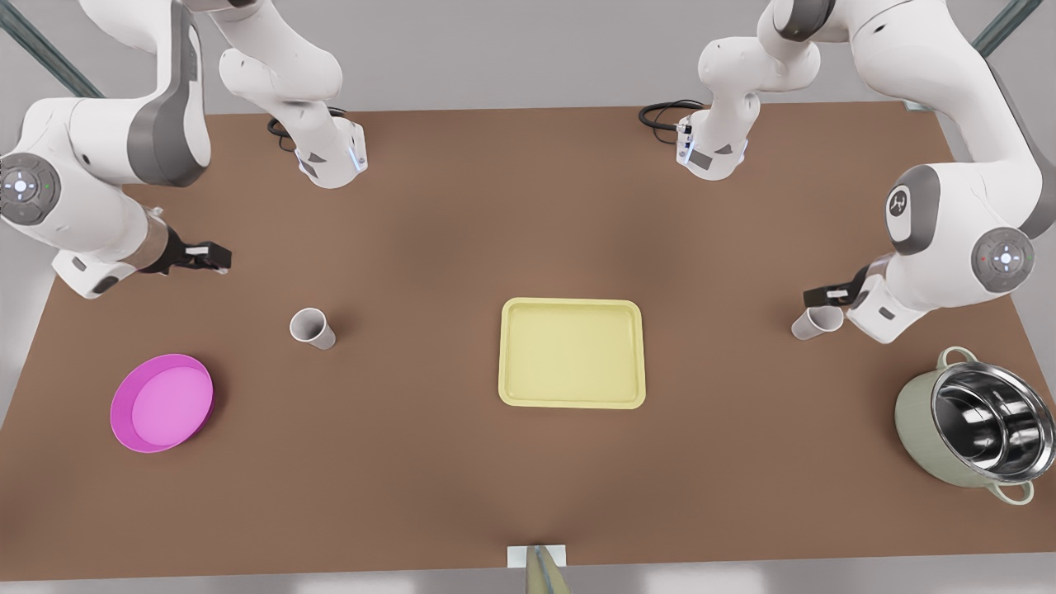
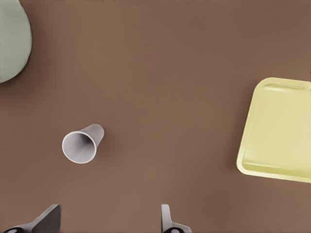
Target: Use both arms to respectively pick up the white IKEA cups from the middle-left and middle-right positions, then place the white IKEA cups onto the middle-middle tray, ensuring that the cups remain upright and do not tip over
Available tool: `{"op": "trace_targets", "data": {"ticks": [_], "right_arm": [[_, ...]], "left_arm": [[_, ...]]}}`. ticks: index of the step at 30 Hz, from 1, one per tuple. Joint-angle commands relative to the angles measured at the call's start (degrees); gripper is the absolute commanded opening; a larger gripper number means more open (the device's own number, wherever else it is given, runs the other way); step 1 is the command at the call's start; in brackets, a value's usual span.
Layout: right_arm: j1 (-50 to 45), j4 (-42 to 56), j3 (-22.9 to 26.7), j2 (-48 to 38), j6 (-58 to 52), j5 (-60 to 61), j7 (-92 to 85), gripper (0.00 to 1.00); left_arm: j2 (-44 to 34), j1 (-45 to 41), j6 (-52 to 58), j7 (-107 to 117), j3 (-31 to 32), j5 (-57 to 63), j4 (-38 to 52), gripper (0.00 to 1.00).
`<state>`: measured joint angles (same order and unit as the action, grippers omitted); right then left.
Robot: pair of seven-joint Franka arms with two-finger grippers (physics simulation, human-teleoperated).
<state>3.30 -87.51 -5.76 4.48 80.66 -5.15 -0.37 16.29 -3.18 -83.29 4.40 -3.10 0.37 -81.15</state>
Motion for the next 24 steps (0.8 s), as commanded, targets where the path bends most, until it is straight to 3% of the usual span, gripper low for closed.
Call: {"op": "trace_targets", "data": {"ticks": [1, 3, 4, 5, 9, 13, 17, 19, 24], "right_arm": [[-2.8, 0.1, 0.0, 0.1, 2.7, 0.3, -4.1, 1.00], [-2.5, 0.0, 0.0, 0.8, 2.7, 0.4, -4.4, 1.00], [-2.5, 0.1, 0.0, 2.4, 3.5, 0.6, -4.4, 1.00], [-2.6, 0.3, 0.0, 5.8, 5.3, 0.5, -4.3, 1.00], [-0.8, -0.8, -0.1, 16.4, 16.2, 0.8, -4.2, 1.00], [0.0, -8.3, -0.1, 17.5, 27.0, 0.8, -4.3, 1.00], [0.6, -16.8, -0.1, 16.5, 38.4, 0.8, -4.2, 1.00], [0.7, -25.6, -0.1, 13.0, 45.5, 0.8, -4.2, 1.00], [2.1, -33.7, -0.1, 11.3, 51.5, 0.8, -4.3, 1.00]], "left_arm": [[0.0, 0.0, -3.3, 2.6, -0.1, 0.0, 0.0, 1.00], [0.1, 0.0, -3.3, 2.5, -1.2, -0.3, -0.2, 1.00], [0.8, 0.1, -4.3, 2.5, -5.6, -2.0, -2.6, 1.00], [1.1, 0.5, -11.6, -4.6, -10.0, -3.1, -8.6, 1.00], [1.3, 4.7, -35.7, -13.5, -13.2, -4.2, -24.3, 1.00], [2.5, 5.3, -47.3, -13.8, -14.4, -6.6, -31.0, 1.00], [3.0, 5.8, -48.2, -13.8, -14.4, -7.0, -36.1, 1.00], [3.7, 5.8, -47.4, -13.9, -14.4, -6.9, -37.1, 1.00], [5.8, 5.8, -47.6, -14.1, -14.4, -6.8, -38.9, 1.00]]}}
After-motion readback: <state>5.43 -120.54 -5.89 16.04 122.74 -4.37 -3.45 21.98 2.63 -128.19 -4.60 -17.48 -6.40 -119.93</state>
